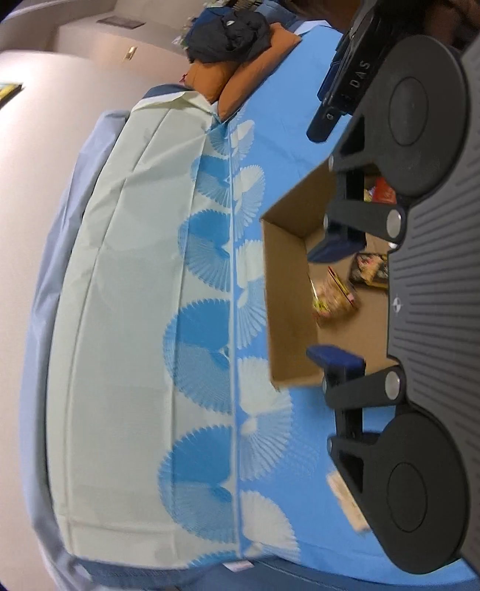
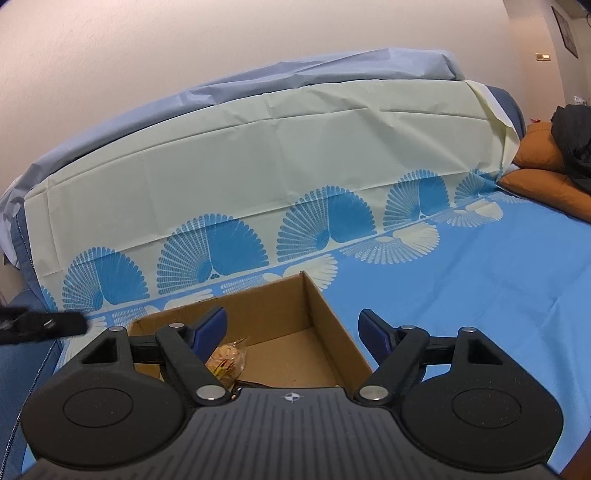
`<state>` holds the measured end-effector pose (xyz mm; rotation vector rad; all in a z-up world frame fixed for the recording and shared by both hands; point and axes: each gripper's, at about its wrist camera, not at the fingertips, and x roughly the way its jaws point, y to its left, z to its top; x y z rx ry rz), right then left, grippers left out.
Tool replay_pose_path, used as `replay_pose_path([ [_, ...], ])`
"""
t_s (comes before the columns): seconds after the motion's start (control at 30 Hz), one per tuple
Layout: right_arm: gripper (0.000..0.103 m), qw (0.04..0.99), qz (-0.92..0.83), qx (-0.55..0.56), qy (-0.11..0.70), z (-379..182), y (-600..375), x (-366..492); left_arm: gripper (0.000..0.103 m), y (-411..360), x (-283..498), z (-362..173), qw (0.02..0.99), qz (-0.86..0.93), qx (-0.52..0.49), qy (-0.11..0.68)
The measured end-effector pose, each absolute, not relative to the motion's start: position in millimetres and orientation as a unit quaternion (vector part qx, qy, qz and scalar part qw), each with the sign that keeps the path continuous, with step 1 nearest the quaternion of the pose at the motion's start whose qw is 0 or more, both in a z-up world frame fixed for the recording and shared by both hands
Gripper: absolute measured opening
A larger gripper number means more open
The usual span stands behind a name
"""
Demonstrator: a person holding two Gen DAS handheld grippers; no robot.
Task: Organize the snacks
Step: 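Open both tools to drop the cracker bag and red packet into the box, then withdraw both open tools from the box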
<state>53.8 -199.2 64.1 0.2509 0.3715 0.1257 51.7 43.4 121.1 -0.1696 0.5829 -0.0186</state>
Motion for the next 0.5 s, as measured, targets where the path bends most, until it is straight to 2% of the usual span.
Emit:
replay_pose_path([
  [0.07, 0.079, 0.973, 0.063, 0.122, 0.183, 63, -196, 54, 0.033, 66, 39, 129, 0.954, 0.006, -0.099, 0.283],
  [0.13, 0.079, 0.973, 0.065, 0.122, 0.182, 63, -194, 53, 0.031, 89, 25, 139, 0.955, 0.024, -0.109, 0.273],
  [0.23, 0.061, 0.974, 0.077, 0.125, 0.174, 65, -187, 51, 0.030, 124, -1, 154, 0.958, 0.049, -0.116, 0.256],
  [0.3, 0.041, 0.973, 0.094, 0.128, 0.165, 66, -180, 48, 0.030, 147, -18, 159, 0.958, 0.063, -0.121, 0.251],
  [0.37, 0.032, 0.972, 0.123, 0.130, 0.153, 69, -167, 41, 0.030, 169, -34, 159, 0.957, 0.076, -0.124, 0.250],
  [0.5, 0.032, 0.962, 0.212, 0.126, 0.115, 77, -133, 19, 0.030, 207, -57, 142, 0.957, 0.081, -0.114, 0.254],
])
